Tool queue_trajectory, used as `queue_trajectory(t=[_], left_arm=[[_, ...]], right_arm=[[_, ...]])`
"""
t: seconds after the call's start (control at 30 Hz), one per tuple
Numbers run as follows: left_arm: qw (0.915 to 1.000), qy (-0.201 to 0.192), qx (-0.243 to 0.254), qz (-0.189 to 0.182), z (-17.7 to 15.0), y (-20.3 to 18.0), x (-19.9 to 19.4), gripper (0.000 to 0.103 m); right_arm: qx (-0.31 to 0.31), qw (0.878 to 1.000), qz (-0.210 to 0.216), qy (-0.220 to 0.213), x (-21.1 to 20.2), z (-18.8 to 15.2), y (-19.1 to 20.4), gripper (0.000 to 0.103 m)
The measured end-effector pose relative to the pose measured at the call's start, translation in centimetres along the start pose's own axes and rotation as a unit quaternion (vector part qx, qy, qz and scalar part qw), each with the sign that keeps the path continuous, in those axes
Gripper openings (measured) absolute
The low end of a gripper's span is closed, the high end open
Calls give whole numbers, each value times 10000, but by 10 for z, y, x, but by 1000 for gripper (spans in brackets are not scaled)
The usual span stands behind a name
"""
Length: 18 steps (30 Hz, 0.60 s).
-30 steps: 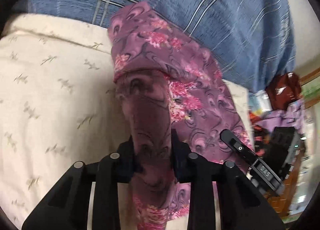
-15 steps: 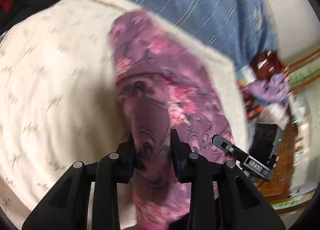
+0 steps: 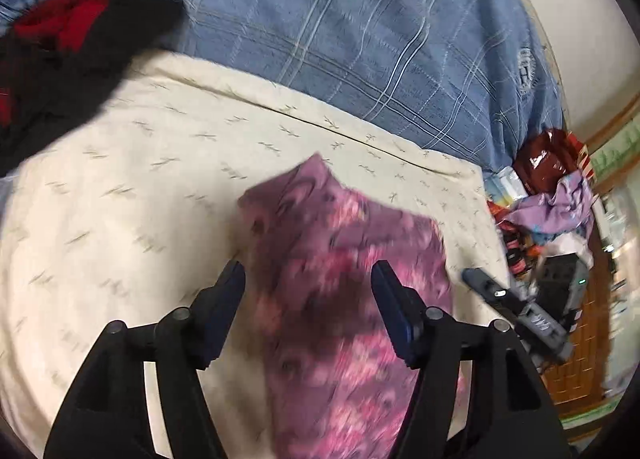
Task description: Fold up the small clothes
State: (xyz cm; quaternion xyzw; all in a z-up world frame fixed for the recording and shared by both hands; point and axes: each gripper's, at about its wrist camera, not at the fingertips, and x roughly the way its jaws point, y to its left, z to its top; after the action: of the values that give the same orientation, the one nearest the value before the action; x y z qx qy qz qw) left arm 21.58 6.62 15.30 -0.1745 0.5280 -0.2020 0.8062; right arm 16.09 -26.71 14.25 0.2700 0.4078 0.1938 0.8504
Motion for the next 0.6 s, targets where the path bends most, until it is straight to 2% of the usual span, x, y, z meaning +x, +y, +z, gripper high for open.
queue_trajectory(t=[0.13, 0.17, 0.2, 0.23, 0.27, 0.3, 0.4, 0.5, 0.53, 0.6], left_arm=[[9987, 431, -285, -19, 24, 5, 35, 63], [9986, 442, -285, 0, 29, 5, 39, 47], [9988, 415, -253, 23, 34, 3, 42, 23], [9990, 380, -217, 68, 40, 0, 43, 19], [9994, 301, -170, 97, 45, -4, 43, 13], [9998, 138, -35, 146, 52, -10, 42, 4], [9990, -44, 213, 399, 67, -18, 49, 3], [9946, 236, 237, 981, 81, -10, 73, 3], [9954, 323, 144, 895, 84, -4, 74, 3], [9988, 413, -133, 232, 86, 11, 64, 3]], right_arm=[[-93, 9993, -314, 174, 39, 16, -1, 40], [-124, 9993, -278, 236, 45, 15, -2, 27], [-216, 9990, -240, 293, 51, 16, 1, 11], [-447, 9982, -249, 304, 53, 18, 8, 3], [-572, 9979, -207, 219, 48, 17, 14, 3], [-616, 9980, -113, 84, 42, 15, 19, 3], [-427, 9983, 34, -398, 14, 17, 13, 2], [-73, 9995, -249, -205, 22, 15, -15, 2], [3, 9993, -351, -83, 27, 12, -25, 2], [239, 9994, -260, -21, 28, 5, -39, 2]])
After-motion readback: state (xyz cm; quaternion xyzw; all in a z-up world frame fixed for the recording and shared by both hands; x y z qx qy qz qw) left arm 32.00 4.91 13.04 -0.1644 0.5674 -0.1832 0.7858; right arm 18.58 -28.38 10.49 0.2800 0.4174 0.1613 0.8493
